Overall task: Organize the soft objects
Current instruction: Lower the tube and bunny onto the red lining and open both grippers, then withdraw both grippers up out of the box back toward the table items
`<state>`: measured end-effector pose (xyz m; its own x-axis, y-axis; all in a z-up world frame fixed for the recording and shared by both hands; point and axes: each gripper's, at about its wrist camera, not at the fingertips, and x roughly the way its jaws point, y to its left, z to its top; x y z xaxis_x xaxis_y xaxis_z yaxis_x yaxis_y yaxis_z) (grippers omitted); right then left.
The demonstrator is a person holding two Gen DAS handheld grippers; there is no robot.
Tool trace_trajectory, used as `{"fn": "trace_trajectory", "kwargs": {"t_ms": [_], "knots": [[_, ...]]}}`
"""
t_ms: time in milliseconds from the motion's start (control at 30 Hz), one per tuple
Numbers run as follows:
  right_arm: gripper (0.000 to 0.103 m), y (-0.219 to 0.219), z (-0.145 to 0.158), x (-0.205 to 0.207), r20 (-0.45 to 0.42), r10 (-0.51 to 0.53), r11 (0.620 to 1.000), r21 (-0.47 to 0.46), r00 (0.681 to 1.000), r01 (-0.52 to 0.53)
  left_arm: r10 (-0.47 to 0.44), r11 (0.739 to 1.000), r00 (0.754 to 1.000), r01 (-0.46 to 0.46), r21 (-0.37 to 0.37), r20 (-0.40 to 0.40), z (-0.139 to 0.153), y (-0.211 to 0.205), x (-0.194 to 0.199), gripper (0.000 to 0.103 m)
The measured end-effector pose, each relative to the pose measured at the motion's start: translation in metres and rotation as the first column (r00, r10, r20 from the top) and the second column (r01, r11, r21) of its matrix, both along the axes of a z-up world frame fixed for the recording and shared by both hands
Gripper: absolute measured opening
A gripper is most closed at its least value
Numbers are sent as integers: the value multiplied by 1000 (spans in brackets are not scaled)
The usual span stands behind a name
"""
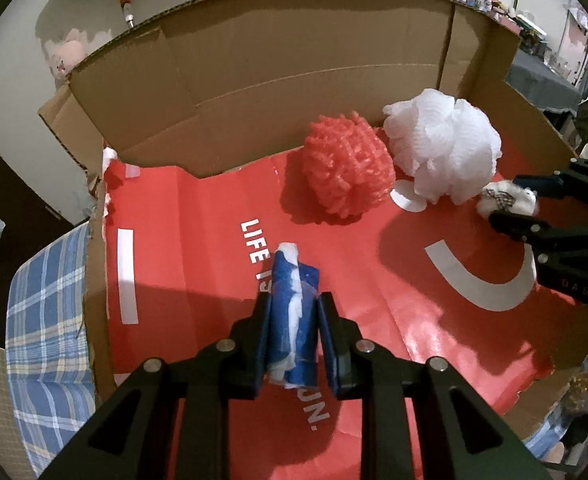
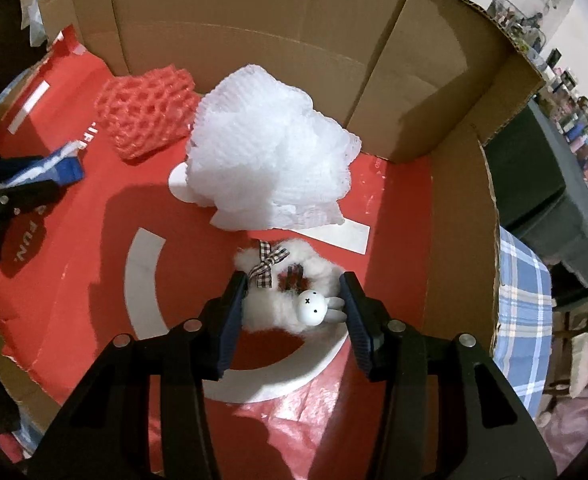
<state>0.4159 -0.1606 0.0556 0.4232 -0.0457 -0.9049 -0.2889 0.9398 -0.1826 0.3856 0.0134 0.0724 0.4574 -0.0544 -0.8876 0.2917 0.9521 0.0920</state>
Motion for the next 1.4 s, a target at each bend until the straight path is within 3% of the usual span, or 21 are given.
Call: {"fn": "trace_trajectory", "kwargs": {"t_ms": [333,500,733,1133,1200,1400], "knots": [[47,-5,-8,6,-9,5,1000,-5,1000,-5,12,1000,1000,-12,-12,-24,-8,0,5,28],[54,-5,-8,5,-3,14,1000,-9,1000,-14,12,1000,1000,-12,-25,-15,-9,-1,2,44],[60,0,4,-7,21,28,1000,-6,999,-28,8,999,1000,-6,-52,28,5,2,-14,58],[68,-3,75,-73,149,-3,995,96,989,-11,40,986,983,-9,-169,177,73,10,-84,83],[74,-4,94,-92,187,-11,993,115,982,-11,52,982,975,-10,-191,218,85,15,-99,90],[76,-4,138,-147,310,-18,982,186,951,-42,70,973,931,16,-230,358,119,19,-151,99]]}}
